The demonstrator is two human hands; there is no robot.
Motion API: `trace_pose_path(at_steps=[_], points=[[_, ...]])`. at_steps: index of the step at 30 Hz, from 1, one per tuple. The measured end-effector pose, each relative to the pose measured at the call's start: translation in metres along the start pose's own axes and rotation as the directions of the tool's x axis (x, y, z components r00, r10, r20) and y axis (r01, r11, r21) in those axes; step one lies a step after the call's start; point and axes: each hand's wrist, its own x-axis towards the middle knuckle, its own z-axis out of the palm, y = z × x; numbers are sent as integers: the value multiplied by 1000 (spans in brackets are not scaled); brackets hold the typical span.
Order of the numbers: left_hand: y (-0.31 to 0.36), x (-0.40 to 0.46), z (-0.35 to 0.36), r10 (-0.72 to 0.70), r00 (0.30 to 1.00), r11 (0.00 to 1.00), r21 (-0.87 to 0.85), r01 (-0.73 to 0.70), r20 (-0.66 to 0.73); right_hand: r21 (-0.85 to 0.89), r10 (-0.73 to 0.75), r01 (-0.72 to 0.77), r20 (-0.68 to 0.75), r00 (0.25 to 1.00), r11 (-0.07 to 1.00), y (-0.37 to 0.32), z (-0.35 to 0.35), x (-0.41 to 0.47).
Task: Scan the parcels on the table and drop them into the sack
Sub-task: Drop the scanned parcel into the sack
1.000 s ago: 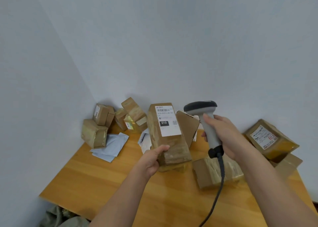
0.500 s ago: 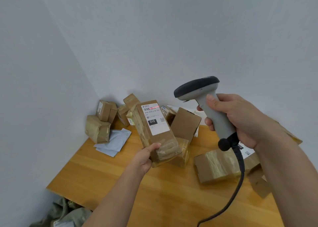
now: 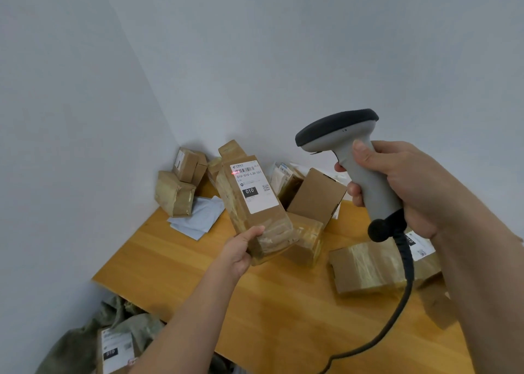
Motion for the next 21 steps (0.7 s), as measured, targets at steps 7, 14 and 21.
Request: trace_pose_path(at_steps=[7,14,21], points=[[6,-2,-30,-2,998,1000,-10,2,-56,-43,-37,40,60,998,998,-4,19,-2],[1,-9,-82,-9,987,998,-61,-1,-160,-80,102,-90,167,981,993,7,51,11],[-94,80,-314,-67,815,996,-87,21,-576,-228,340,-279,308,889,933,65,124,36]])
